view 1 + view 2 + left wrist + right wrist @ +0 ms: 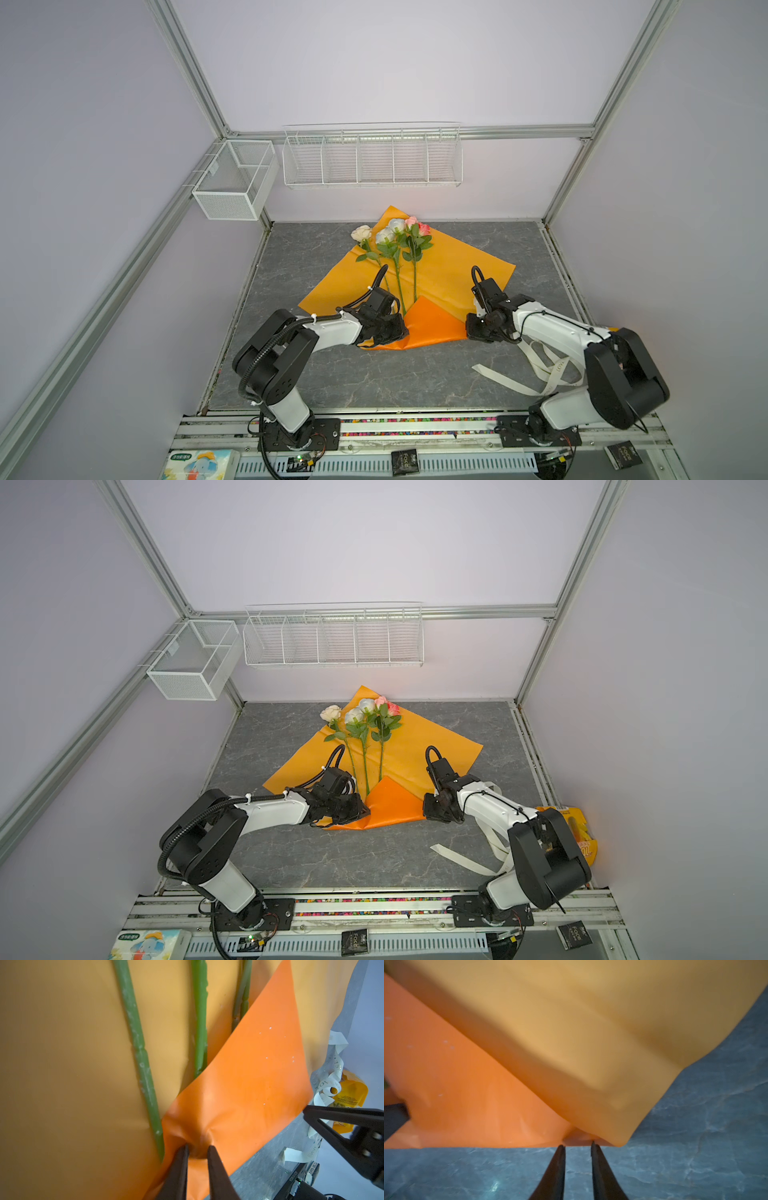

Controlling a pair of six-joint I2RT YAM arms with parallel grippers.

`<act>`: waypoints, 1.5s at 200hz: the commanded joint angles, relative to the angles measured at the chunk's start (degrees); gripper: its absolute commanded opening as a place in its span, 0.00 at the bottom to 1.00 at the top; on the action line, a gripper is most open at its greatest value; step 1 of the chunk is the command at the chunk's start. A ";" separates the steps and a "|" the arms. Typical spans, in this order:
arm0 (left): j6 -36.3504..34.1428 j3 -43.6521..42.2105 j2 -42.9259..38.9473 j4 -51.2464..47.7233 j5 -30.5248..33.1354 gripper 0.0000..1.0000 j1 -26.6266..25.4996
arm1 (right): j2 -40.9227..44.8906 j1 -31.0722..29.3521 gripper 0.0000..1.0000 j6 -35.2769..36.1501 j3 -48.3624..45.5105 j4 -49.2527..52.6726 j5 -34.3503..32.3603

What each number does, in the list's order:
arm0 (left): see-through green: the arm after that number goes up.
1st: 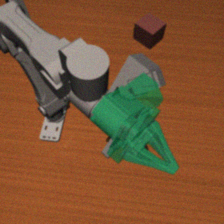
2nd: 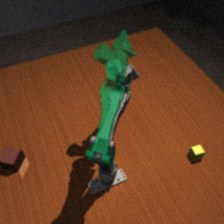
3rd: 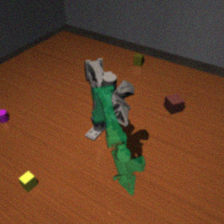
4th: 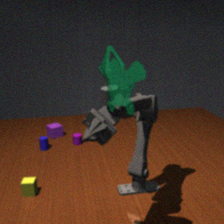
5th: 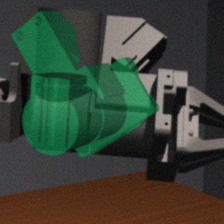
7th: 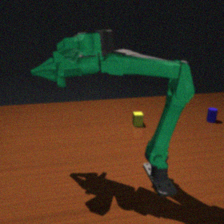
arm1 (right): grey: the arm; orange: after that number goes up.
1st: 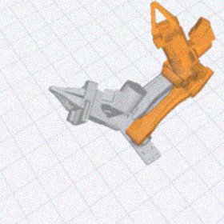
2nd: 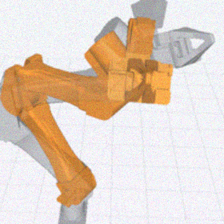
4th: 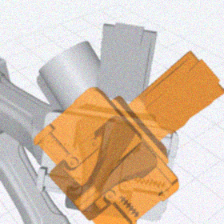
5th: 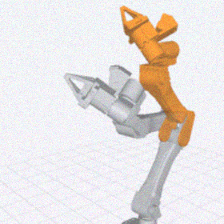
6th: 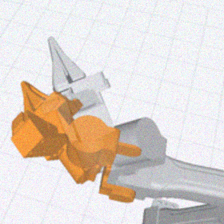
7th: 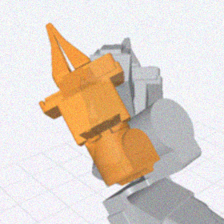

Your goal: Tie the bouquet of fake flowers

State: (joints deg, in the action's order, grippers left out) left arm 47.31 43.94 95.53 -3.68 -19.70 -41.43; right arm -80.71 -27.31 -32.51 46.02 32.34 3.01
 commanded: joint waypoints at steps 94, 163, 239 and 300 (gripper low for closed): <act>-0.43 -0.64 -7.29 -5.08 0.61 0.24 -0.14 | -16.76 -17.64 0.17 -4.35 14.44 -13.34 13.53; 1.04 -7.77 -14.17 -5.89 0.21 0.21 -0.12 | -22.16 -17.60 0.17 -3.96 15.40 -13.70 13.34; 5.78 -12.43 -14.77 -4.91 4.32 0.15 -0.14 | -24.27 -17.60 0.22 -3.51 15.95 -12.39 11.73; 4.18 -6.95 -28.29 -21.75 16.43 0.36 2.86 | -25.88 -17.65 0.27 -3.45 17.14 -11.40 11.06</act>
State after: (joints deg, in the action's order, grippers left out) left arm 52.34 32.95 72.44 -14.37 -12.86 -41.06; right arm -105.45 -45.10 -35.97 62.00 19.25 15.16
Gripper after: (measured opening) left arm 0.317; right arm 0.265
